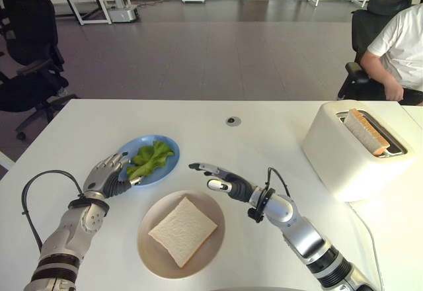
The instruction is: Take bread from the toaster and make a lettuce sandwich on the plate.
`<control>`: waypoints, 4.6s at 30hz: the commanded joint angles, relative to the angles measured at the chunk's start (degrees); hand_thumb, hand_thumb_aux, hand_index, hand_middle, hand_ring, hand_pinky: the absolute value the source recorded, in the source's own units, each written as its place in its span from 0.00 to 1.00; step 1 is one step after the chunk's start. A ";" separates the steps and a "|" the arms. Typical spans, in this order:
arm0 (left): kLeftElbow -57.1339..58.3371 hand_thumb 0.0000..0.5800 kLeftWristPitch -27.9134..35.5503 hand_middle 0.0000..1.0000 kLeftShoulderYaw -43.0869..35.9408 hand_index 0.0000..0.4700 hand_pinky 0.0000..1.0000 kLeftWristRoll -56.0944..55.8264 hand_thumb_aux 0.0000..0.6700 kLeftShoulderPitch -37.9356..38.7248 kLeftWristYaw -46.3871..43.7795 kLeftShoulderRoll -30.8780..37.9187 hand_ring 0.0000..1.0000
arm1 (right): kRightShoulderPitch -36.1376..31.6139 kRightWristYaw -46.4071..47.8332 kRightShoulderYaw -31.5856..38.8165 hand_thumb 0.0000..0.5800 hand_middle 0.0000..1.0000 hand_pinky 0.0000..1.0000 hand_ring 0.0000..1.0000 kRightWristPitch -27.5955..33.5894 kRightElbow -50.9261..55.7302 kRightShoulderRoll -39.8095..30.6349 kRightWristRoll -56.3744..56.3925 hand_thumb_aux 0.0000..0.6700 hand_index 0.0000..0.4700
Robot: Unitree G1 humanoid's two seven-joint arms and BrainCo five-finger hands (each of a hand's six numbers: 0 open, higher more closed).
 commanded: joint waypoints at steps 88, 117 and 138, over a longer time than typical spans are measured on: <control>-54.81 0.00 -14.84 0.00 4.48 0.00 0.00 -61.54 0.00 32.19 -31.58 -22.40 0.00 | 10.88 -9.35 -54.77 0.00 0.00 0.00 0.00 -16.37 6.49 -31.01 -21.52 0.00 0.00; -54.68 0.00 -12.59 0.00 5.33 0.00 0.00 -62.02 0.00 29.19 -34.95 -25.35 0.00 | -2.11 0.52 -63.94 1.00 0.00 0.00 0.00 10.08 8.41 -23.86 24.31 1.00 1.00; -54.40 0.00 -21.45 0.00 27.74 0.00 0.00 -69.18 0.00 40.90 -48.08 -12.69 0.00 | -4.38 -0.76 -3.36 1.00 0.00 0.00 0.00 27.66 -16.31 -2.35 21.55 1.00 1.00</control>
